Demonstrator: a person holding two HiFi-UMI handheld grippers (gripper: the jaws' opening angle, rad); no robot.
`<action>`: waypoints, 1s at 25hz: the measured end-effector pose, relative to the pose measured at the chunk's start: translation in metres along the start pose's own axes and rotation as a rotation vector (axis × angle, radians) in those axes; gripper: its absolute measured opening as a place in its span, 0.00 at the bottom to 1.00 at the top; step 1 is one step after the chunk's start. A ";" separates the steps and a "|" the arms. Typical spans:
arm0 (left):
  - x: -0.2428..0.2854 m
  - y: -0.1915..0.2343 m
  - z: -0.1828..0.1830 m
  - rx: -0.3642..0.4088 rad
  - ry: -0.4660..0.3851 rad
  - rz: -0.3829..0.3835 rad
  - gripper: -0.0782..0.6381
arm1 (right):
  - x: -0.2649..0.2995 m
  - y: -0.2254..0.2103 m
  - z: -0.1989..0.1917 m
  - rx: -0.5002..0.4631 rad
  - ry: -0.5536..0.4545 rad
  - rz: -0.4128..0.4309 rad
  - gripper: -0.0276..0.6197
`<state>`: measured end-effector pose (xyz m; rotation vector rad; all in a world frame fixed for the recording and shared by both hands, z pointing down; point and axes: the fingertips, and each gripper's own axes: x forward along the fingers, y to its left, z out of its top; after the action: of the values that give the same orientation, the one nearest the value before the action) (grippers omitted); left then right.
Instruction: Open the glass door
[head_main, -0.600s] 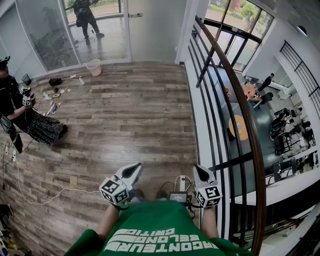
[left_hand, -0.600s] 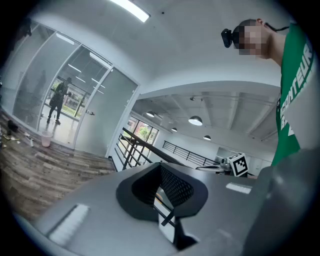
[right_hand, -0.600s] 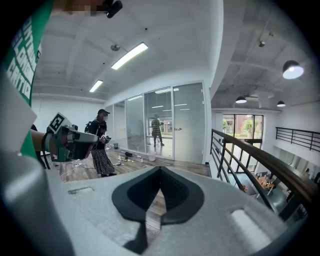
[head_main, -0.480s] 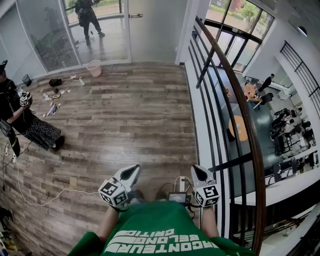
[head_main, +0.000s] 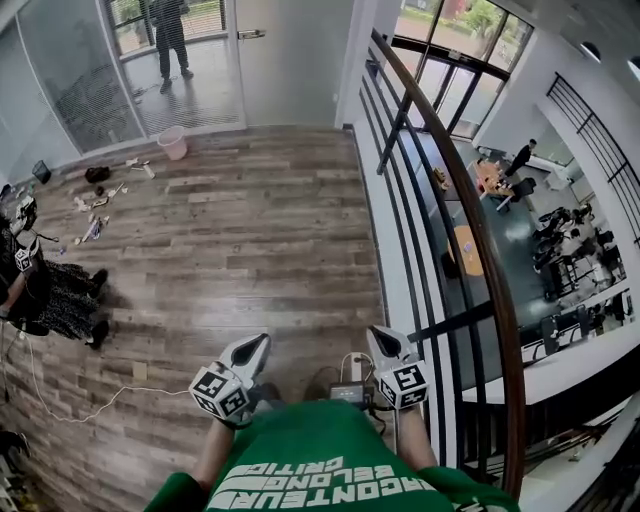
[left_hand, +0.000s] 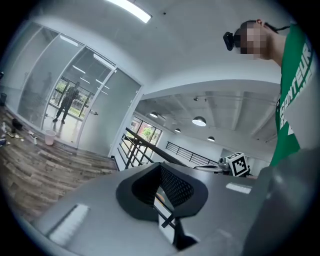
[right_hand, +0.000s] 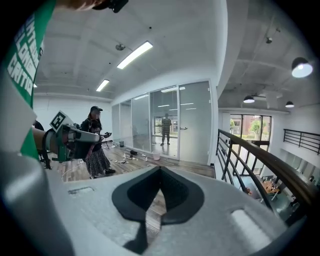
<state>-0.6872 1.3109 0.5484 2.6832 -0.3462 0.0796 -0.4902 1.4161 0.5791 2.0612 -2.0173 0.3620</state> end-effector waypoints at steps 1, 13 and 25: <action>0.003 -0.001 0.000 0.000 0.002 -0.001 0.13 | 0.000 -0.002 0.000 -0.002 -0.002 0.002 0.03; 0.027 -0.019 -0.009 0.006 0.006 0.002 0.13 | -0.011 -0.031 -0.012 -0.002 0.005 0.006 0.03; 0.022 -0.018 -0.008 -0.035 -0.045 0.065 0.13 | 0.018 -0.023 -0.018 -0.020 0.037 0.125 0.03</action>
<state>-0.6617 1.3254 0.5505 2.6423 -0.4451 0.0328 -0.4669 1.4057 0.6024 1.9082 -2.1246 0.3977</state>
